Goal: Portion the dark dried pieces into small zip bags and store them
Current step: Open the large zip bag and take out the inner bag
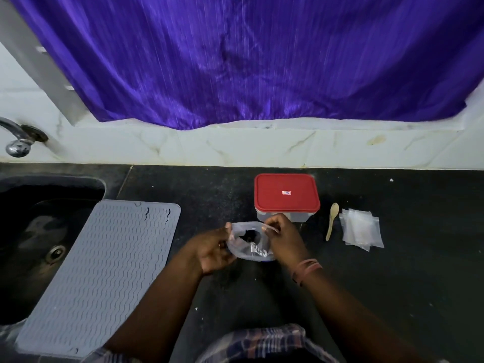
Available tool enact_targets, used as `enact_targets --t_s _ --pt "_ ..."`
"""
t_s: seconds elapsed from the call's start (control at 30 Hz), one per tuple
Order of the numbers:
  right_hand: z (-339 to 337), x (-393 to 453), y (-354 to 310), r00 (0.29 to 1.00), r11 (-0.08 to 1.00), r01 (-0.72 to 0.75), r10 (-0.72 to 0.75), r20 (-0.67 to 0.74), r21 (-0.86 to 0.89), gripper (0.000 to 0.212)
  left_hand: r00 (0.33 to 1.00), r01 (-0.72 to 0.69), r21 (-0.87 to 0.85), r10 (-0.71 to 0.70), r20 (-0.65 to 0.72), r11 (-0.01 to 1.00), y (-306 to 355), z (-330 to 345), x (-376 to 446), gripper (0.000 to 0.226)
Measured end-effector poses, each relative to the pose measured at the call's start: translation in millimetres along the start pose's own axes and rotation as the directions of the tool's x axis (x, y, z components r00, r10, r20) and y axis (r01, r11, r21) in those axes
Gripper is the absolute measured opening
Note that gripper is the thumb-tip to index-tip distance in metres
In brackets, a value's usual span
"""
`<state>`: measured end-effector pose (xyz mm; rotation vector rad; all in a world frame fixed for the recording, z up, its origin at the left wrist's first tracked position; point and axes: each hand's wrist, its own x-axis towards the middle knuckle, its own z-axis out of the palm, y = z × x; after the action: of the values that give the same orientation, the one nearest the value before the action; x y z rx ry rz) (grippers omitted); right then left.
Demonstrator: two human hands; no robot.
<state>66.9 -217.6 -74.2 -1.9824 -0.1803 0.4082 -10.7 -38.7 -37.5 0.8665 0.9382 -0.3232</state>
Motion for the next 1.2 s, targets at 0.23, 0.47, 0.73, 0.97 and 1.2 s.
enact_targets --t_s 0.23,0.47,0.73,0.97,1.2 --pt "-9.0 -4.9 -0.4 0.693 0.473 -0.712 0.358 0.626 0.518 0.032 0.976 0.118 -0.132 -0.090 0.199 0.984 -1.7 -8.3 -5.0 0.046" --pt "-24.8 -2.4 5.6 0.632 0.310 -0.770 0.492 0.599 0.558 0.029 0.982 -0.191 0.597 0.151 0.117 0.779 -16.7 -4.0 -5.8 0.037" --pt "0.3 -4.7 9.9 0.797 0.444 -0.604 0.338 0.501 0.661 0.054 0.995 0.035 0.267 -0.008 -0.104 0.963 -31.3 20.2 0.9 0.008" --pt "16.8 -11.7 25.9 0.925 0.860 -0.348 0.249 0.287 0.374 0.019 0.984 -0.033 -0.196 -0.002 -0.180 0.980 -12.1 11.9 4.0 0.012" --pt "24.6 -19.6 18.9 0.726 0.445 -0.682 0.510 0.462 0.580 0.025 0.980 -0.010 -0.314 -0.053 -0.192 0.949 -16.6 9.3 -0.6 0.033"
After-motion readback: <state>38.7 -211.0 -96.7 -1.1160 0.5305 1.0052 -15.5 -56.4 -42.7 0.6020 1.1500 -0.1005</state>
